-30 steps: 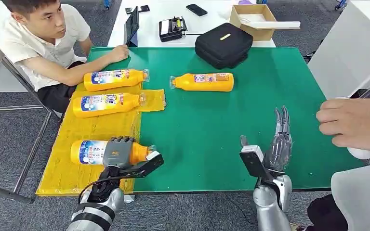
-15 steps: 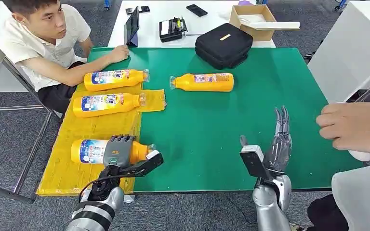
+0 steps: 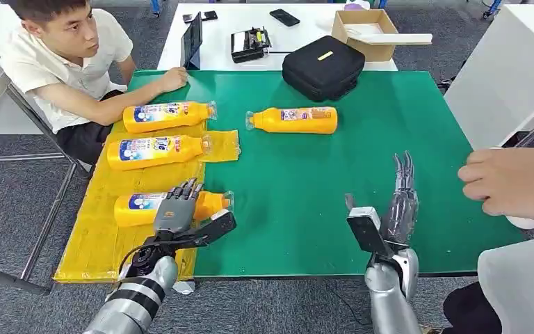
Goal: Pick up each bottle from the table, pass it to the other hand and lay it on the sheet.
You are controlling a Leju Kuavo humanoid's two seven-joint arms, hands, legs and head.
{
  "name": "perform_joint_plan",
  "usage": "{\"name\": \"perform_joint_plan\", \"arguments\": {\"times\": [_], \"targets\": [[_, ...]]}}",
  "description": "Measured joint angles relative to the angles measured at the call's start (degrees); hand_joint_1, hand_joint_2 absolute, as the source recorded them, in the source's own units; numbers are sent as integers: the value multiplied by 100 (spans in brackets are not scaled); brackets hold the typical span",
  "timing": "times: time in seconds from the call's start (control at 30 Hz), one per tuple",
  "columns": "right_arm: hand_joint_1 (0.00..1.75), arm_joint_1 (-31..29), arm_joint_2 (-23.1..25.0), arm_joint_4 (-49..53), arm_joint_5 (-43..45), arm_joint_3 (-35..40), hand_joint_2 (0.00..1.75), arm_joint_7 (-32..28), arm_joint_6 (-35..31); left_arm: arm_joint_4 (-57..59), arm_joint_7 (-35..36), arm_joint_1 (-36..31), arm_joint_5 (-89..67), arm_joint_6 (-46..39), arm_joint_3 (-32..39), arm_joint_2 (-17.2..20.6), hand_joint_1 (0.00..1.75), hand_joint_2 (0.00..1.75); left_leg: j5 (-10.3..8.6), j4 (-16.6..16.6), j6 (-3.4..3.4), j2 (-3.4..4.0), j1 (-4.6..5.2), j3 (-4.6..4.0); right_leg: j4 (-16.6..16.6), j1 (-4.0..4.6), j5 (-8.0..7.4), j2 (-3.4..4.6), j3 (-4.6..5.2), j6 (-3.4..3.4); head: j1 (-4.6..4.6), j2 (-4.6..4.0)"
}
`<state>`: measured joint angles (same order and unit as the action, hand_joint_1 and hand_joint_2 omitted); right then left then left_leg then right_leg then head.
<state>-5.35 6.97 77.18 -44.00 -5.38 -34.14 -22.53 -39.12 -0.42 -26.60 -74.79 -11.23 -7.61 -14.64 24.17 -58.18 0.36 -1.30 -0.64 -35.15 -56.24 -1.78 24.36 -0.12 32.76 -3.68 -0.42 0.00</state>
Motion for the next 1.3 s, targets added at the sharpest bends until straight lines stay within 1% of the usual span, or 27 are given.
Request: {"name": "perform_joint_plan", "arguments": {"times": [0.13, 0.47, 0.93, 1.07, 1.2, 1.23, 1.3], "targets": [[0, -61, -19, -126, 30, -13, 175, -65, -19, 226, -129, -157, 131, 168, 9, 9, 0, 175, -2, 1, 3, -1, 0, 15, 0, 0, 0, 0, -16, 0, 0, 0], [0, -145, -39, -317, 48, -20, 175, -94, -39, 489, -159, -309, 221, 282, 9, 9, 0, 175, -2, 2, 3, -3, 0, 51, 1, 0, 0, 0, -51, 0, 0, 0], [0, -153, -48, -413, 59, -26, 175, -101, -52, 568, -219, -346, 243, 233, 9, 9, 0, 175, -4, 3, 5, -3, 0, 57, 1, 0, 0, 0, -57, 0, 0, 0], [0, -147, -50, -413, 59, -28, 175, -105, -74, 443, -383, -233, 288, -24, -44, -2, 0, 175, -5, 2, 5, -2, 0, 57, 1, 0, 0, 1, -51, 0, -2, 0], [0, -68, -50, -365, 44, -46, 175, -105, -81, -246, -472, 190, 277, -173, -318, -48, 0, 175, -5, 1, 5, 1, 0, 34, 1, 0, -1, 2, -27, -1, 0, 0], [0, -38, -50, -328, 29, -54, 175, -105, -81, -521, -517, 310, 278, -190, -429, -57, 0, 0, -5, 0, 5, 4, 0, 20, 0, 0, -3, 2, -14, -3, 0, 0], [0, 23, -50, -278, 4, -74, 175, -105, -83, -1000, -597, 501, 328, -210, -663, -63, 0, 0, -8, -2, 7, 4, 0, -2, -1, -1, -6, 2, 8, -6, 2, 0]]}}
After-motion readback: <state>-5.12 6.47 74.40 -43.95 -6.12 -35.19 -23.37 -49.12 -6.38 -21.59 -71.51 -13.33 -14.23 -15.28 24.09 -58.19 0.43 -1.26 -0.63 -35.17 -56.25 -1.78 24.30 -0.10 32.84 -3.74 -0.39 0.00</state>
